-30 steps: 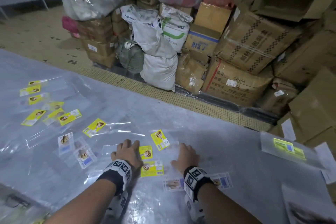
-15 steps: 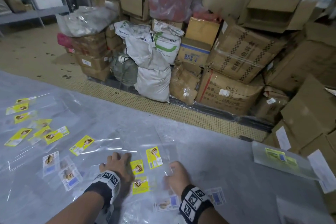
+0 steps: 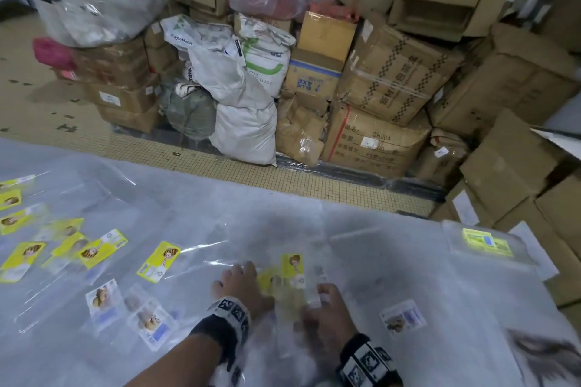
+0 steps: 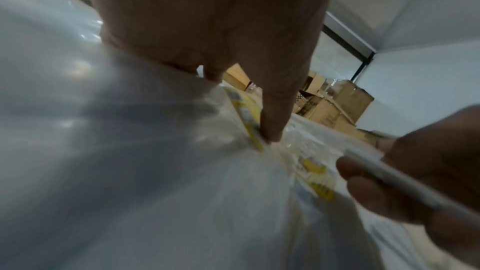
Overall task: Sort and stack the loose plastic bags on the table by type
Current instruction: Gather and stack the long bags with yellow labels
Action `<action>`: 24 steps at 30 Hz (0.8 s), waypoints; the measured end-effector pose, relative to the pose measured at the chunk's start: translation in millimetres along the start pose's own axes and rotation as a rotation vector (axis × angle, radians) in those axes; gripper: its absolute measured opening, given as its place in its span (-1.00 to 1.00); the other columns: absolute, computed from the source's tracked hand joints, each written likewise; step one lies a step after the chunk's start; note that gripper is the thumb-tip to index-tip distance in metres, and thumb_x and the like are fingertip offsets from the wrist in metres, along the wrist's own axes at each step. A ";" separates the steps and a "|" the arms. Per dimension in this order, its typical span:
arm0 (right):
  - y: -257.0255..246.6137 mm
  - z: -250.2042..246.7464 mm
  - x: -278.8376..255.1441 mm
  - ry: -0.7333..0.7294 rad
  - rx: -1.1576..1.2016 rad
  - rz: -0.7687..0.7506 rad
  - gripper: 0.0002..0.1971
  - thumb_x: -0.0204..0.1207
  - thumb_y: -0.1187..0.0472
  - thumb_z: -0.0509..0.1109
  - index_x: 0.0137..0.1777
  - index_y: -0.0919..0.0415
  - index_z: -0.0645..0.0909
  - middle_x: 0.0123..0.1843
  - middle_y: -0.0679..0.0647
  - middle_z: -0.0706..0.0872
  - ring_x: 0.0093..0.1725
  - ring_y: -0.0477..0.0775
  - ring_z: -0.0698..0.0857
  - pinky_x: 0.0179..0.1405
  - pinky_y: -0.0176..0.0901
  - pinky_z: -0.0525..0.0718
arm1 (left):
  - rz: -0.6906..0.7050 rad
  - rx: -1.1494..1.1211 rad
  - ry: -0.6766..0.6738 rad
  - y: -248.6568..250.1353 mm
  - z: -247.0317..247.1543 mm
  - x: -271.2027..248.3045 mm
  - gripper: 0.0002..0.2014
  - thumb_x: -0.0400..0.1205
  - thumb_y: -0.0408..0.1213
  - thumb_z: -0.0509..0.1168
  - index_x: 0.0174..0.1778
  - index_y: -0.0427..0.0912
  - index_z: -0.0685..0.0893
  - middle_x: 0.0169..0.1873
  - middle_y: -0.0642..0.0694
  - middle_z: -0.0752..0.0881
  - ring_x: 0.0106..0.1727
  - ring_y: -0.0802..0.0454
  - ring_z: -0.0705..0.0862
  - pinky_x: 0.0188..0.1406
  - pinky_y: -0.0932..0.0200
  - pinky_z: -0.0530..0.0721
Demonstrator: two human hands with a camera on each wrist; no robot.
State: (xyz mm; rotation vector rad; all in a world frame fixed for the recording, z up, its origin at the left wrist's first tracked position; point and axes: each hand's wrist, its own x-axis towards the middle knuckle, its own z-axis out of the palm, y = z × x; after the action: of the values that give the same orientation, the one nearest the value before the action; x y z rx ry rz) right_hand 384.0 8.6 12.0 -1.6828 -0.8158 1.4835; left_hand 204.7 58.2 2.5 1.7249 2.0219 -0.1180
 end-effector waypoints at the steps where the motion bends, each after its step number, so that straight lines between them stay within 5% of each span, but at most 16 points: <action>1: 1.8 6.7 -4.7 0.039 0.028 -0.003 -0.60 0.32 0.62 0.42 0.06 0.28 0.42 -0.15 0.27 0.66 -0.45 0.11 0.63 -0.59 -0.16 0.59 | 0.021 -0.036 -0.028 -2.7 -1.7 3.1 -0.17 0.32 0.42 0.26 0.43 0.03 0.37 0.41 -0.07 0.46 0.46 -0.15 0.41 0.39 -0.16 0.37; 5: 9.4 28.6 -21.3 0.243 0.087 -0.085 -0.70 0.37 0.50 0.40 0.02 0.23 0.46 -0.26 0.21 0.65 -0.48 0.03 0.58 -0.63 -0.21 0.55 | 0.104 -0.137 -0.190 -16.3 -15.9 14.0 -0.37 0.40 0.26 0.33 0.29 -0.02 0.52 0.38 -0.15 0.50 0.41 -0.22 0.49 0.40 -0.09 0.48; 7: 14.5 37.8 -29.8 0.323 0.150 -0.088 -0.64 0.30 0.43 0.39 0.10 0.23 0.49 -0.21 0.29 0.69 -0.46 0.08 0.61 -0.62 -0.19 0.57 | 0.162 -0.242 -0.222 -21.4 -23.1 16.7 -0.66 0.46 0.11 0.36 -0.05 -0.06 0.54 0.27 -0.24 0.58 0.22 -0.23 0.59 0.21 0.00 0.59; 9: 18.6 47.6 -36.3 0.368 0.182 -0.082 -0.51 0.13 0.48 0.38 0.10 0.15 0.53 -0.14 0.39 0.67 -0.36 0.11 0.62 -0.50 -0.15 0.57 | 0.214 -0.398 -0.180 -25.2 -24.8 18.2 -0.73 0.55 -0.06 0.37 -0.22 -0.09 0.41 0.11 -0.30 0.62 0.03 -0.19 0.59 -0.02 0.08 0.53; 12: 21.2 62.6 -41.8 0.392 0.201 -0.066 -0.34 -0.08 0.52 0.32 0.10 0.09 0.56 -0.11 0.40 0.67 -0.31 0.12 0.62 -0.42 -0.15 0.57 | 0.229 -0.665 -0.160 -30.5 -28.6 13.5 -0.75 0.58 -0.14 0.39 0.01 -0.21 0.53 -0.01 -0.19 0.68 0.06 -0.14 0.63 -0.02 0.17 0.54; 14: 16.7 75.9 -48.0 0.359 0.243 -0.053 -0.37 0.00 0.58 0.29 0.13 0.14 0.55 -0.22 0.28 0.69 -0.42 0.07 0.61 -0.53 -0.23 0.57 | 0.174 -0.898 -0.204 -35.4 -32.8 6.9 -0.74 0.52 -0.18 0.45 -0.01 -0.19 0.55 -0.26 -0.08 0.68 -0.18 -0.08 0.66 -0.25 0.21 0.58; 16: 15.3 90.2 -51.0 0.303 0.224 -0.043 -0.36 -0.03 0.52 0.26 0.13 0.14 0.57 -0.29 0.22 0.71 -0.41 0.09 0.64 -0.45 -0.16 0.60 | 0.119 -1.031 -0.258 -42.0 -32.9 3.5 -0.70 0.49 -0.20 0.48 0.02 -0.21 0.56 -0.29 -0.13 0.70 -0.33 -0.01 0.64 -0.37 0.21 0.59; 20: 23.5 107.9 -50.4 0.255 0.031 -0.051 -0.38 0.08 0.55 0.29 0.16 0.09 0.61 -0.13 0.20 0.82 -0.19 0.12 0.77 -0.17 0.05 0.73 | 0.123 -1.112 -0.317 -64.1 -18.2 6.9 -0.39 0.02 -0.05 0.53 -0.01 -0.14 0.59 -0.12 -0.26 0.76 -0.17 -0.11 0.71 -0.11 -0.06 0.70; 24: 23.1 114.5 -51.9 0.106 -0.275 -0.075 -0.55 0.33 0.48 0.43 0.11 -0.02 0.69 -0.20 0.01 0.80 -0.35 -0.12 0.72 -0.36 -0.27 0.68 | 0.218 -0.951 -0.284 -86.6 -27.1 -3.1 -0.57 0.36 -0.52 0.40 0.09 -0.10 0.53 0.02 -0.17 0.70 0.08 -0.15 0.68 0.03 0.02 0.64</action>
State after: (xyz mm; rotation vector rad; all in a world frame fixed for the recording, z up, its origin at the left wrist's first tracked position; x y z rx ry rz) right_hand 263.4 -34.0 12.5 -1.8906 -1.0506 1.2645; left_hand 114.6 47.7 7.1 1.1885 1.3129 0.5511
